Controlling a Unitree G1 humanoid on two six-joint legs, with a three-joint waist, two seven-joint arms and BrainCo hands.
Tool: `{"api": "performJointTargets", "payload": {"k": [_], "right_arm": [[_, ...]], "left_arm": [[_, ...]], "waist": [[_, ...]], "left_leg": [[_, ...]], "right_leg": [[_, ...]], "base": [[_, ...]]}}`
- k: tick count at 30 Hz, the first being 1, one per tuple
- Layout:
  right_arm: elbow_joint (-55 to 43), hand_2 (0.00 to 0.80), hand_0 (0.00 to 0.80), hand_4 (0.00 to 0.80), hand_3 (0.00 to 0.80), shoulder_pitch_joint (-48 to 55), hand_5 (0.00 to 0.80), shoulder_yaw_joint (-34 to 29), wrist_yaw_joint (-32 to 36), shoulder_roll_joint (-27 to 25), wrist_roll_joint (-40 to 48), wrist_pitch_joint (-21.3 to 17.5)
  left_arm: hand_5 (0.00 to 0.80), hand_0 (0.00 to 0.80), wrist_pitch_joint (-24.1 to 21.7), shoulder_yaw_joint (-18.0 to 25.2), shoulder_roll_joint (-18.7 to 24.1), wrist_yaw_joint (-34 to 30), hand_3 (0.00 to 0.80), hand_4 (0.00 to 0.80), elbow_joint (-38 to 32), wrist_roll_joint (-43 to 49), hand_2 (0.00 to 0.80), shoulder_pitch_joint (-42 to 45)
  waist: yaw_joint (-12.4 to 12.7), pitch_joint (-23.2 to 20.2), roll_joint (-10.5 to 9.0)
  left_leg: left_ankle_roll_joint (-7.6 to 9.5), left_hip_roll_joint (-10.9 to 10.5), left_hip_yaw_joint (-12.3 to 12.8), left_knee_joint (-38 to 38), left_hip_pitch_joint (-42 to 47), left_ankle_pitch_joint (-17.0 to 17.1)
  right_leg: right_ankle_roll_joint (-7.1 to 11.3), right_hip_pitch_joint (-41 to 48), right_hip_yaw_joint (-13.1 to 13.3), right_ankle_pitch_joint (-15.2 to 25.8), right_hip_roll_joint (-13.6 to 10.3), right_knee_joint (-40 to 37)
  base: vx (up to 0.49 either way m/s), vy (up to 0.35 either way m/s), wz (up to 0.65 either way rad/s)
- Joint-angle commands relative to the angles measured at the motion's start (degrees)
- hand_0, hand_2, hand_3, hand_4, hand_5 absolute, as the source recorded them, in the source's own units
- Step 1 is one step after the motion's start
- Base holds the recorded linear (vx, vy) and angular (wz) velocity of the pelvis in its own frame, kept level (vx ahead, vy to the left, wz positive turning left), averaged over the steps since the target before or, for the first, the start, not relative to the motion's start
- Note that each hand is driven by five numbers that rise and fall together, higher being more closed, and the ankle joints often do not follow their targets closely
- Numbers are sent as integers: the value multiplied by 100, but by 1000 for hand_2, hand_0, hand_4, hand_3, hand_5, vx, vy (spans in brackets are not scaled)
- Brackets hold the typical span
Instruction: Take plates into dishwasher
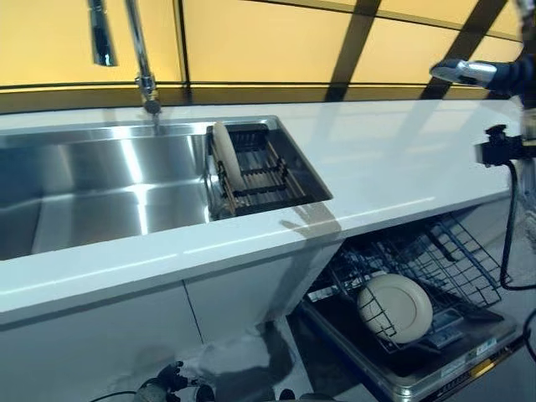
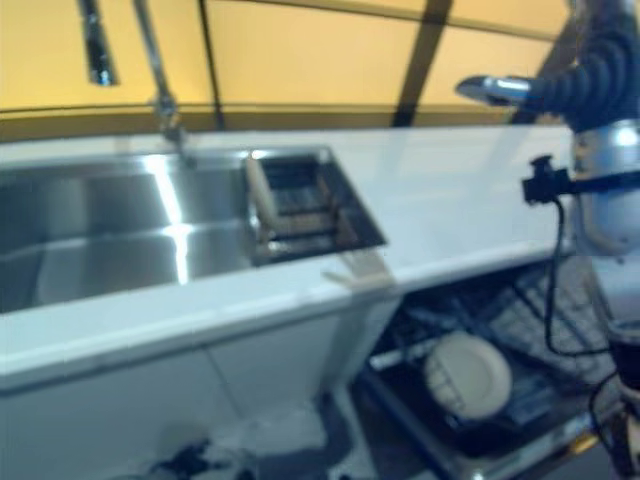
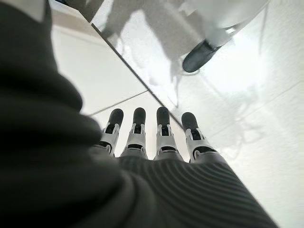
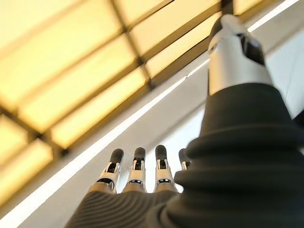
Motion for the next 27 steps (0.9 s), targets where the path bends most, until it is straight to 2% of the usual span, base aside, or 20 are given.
{"api": "performJointTargets", "payload": {"k": [1,2,3,7,12,18,27], "right_arm": [[472,0,0,0,0,-658,0,221,40,602,622,575],[496,0,0,0,0,-671,0,250,38,666,619,604],[672,0,0,0,0,-798,0,408,-56,997,743,727],[1074,0,0,0,0,-1232,0,806,-359,1653,1040,1154],[1598,0,0,0,0,-1653,0,1101,-808,2217,1415,1484],[2249,0,0,0,0,-2167,0,1318,-1272,2519,1711,1741],[3222,0,0,0,0,-2766,0,1494,-1854,2836,1795,1778]], "left_arm": [[0,0,-44,-308,64,-50,0,0,101,103,0,-259],[0,0,-40,-312,67,-49,0,0,101,102,0,-263],[0,0,-30,-346,56,-24,0,0,143,116,0,-290],[0,0,103,-394,75,44,0,0,133,-35,0,-375],[0,0,159,-380,47,-3,0,0,69,-78,0,-462],[0,0,268,-513,1,-32,0,0,13,-34,0,-523],[0,0,346,-584,-18,1,0,0,4,-82,0,-487]], "waist": [[384,-33,292],[390,-32,295],[454,-35,311],[619,-25,344],[829,-47,361],[1073,-42,334],[1324,-15,326]], "left_leg": [[316,-454,-22,16,286,-630],[316,-459,-30,16,288,-630],[319,-490,-67,16,296,-638],[314,-555,-145,16,343,-663],[303,-594,-269,16,368,-668],[305,-616,-522,16,372,-655],[268,-598,-803,16,391,-587]], "right_leg": [[35,-260,-214,91,-10,1269],[34,-254,-224,91,-18,1272],[16,-221,-299,105,-79,1250],[-11,-161,-538,167,-273,1124],[-25,-126,-792,194,-412,974],[-40,-100,-982,211,-471,928],[-73,2,-1083,94,-379,889]], "base": [[20,83,30],[31,123,30],[20,86,23],[17,67,17],[6,11,15],[-11,-40,19],[-7,-51,20]]}}
